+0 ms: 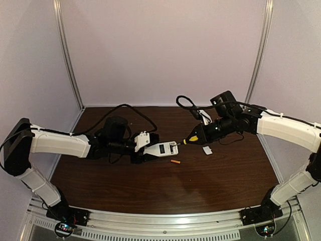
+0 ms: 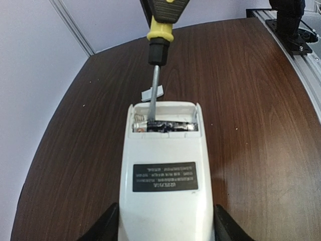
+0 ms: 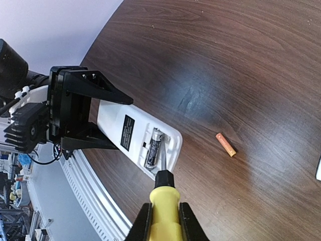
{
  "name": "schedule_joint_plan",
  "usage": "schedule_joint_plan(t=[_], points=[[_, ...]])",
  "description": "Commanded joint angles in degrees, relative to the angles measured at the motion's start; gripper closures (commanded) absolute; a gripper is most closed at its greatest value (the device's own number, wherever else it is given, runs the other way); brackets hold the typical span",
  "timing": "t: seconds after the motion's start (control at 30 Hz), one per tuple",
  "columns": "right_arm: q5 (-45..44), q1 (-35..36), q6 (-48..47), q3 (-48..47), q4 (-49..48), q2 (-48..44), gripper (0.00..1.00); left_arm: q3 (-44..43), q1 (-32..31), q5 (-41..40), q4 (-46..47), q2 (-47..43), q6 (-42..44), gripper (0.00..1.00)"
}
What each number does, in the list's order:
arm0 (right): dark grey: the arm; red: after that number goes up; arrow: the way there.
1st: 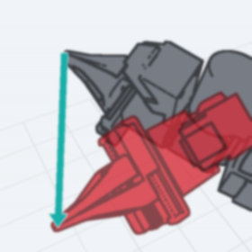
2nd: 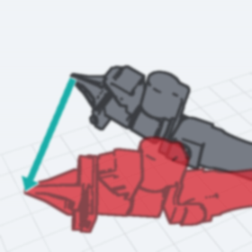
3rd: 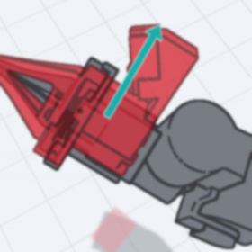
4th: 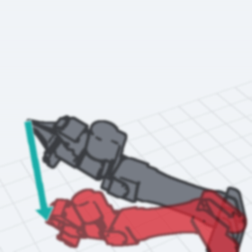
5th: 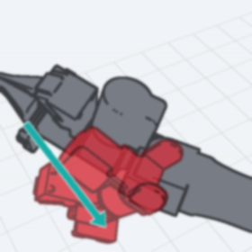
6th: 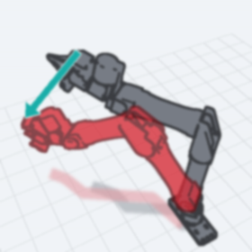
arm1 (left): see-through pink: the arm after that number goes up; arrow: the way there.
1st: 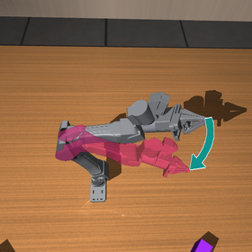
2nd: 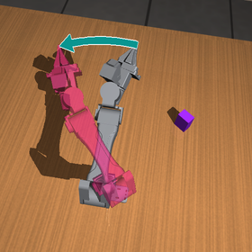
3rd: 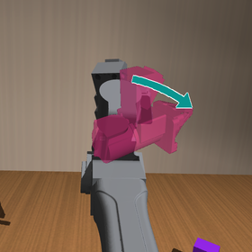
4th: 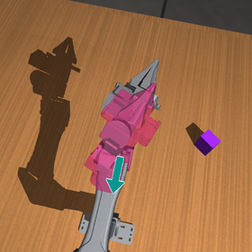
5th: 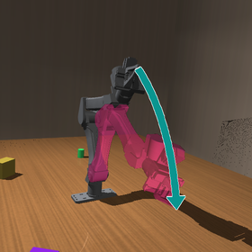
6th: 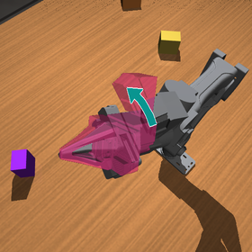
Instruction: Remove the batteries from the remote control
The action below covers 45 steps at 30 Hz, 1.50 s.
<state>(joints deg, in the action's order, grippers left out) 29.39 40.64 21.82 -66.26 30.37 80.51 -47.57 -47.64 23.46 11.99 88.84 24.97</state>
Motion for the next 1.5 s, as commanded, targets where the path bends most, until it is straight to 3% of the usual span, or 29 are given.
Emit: schedule_joint_plan(t=[0.0, 0.23, 0.63, 0.9, 1.47], points=[[-0.97, 0.05, 4.26, -1.35, 6.01, 2.58, 1.0, -0.58, -0.23, -3.28, 7.91, -1.45, 1.55, 1.0], [3.36, 0.05, 8.45, -0.32, 2.06, 3.0, 1.0, 0.07, -0.26, -4.97, 9.11, -2.0, 2.01, 1.0], [5.72, 0.14, 2.29, 5.62, -9.22, -0.48, 1.0, -0.59, -0.22, 1.93, 7.23, -2.05, -0.11, 1.0], [1.82, 0.14, -3.01, 5.12, -4.06, -0.88, 1.0, -1.09, -0.19, 2.95, 6.47, -1.1, -0.64, 1.0], [-4.27, 0.14, -1.91, -3.73, 4.49, 3.0, 1.0, -2.54, -0.24, 2.43, 3.61, 0.68, 1.12, 1.0]])
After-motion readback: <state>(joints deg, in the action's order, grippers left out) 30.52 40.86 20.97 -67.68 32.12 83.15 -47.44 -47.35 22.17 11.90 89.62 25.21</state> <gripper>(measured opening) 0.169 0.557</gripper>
